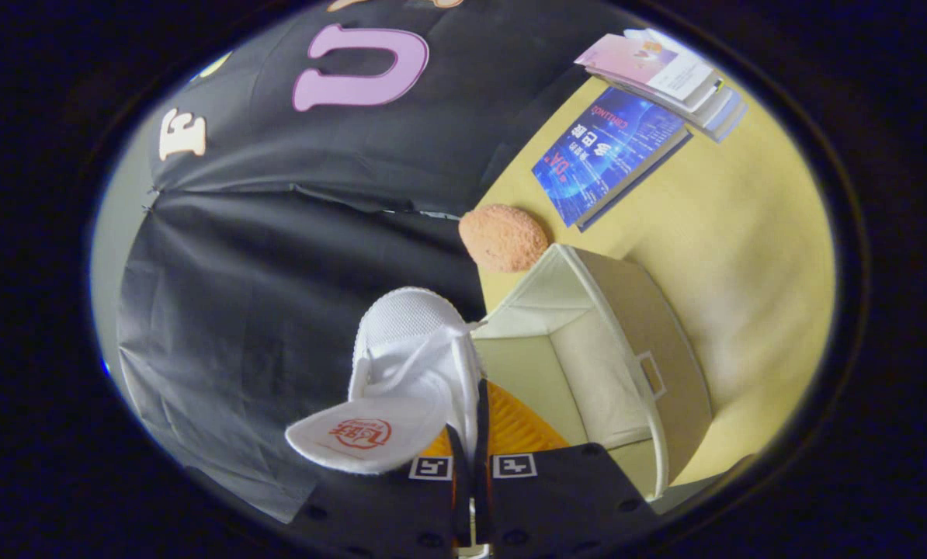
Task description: Open the storage box then place both shoes into the box .Put the left shoe in first, then the right shoe, with the right side of both shoes facing outward in a uniform manner.
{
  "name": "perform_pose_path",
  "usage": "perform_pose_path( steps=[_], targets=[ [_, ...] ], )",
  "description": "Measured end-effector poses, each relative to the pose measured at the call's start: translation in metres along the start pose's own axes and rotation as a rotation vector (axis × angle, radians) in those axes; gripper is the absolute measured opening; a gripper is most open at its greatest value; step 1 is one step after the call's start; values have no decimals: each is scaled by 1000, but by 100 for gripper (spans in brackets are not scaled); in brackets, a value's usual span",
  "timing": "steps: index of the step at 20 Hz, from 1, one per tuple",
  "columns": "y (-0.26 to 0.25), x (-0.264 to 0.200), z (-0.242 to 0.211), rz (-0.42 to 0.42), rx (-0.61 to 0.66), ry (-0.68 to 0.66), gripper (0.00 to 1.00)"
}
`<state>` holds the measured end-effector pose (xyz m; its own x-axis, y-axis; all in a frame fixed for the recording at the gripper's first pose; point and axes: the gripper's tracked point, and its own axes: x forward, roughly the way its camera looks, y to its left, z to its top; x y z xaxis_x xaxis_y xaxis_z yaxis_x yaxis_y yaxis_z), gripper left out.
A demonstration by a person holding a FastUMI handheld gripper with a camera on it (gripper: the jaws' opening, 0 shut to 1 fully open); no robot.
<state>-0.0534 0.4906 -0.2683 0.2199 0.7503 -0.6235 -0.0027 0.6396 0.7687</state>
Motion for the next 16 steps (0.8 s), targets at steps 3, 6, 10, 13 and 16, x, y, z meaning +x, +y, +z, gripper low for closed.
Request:
perform_pose_path(
  steps=[3,6,10,13,16],
  targets=[
    [-23,33,-10,-105,-64,-36,5],
    [-38,54,-24,-167,-94,-39,5],
    [-61,70,-36,-234,-148,-21,5],
    [-73,77,-37,-262,-170,-5,29],
    [-70,77,-38,-224,-176,25,54]
  ],
)
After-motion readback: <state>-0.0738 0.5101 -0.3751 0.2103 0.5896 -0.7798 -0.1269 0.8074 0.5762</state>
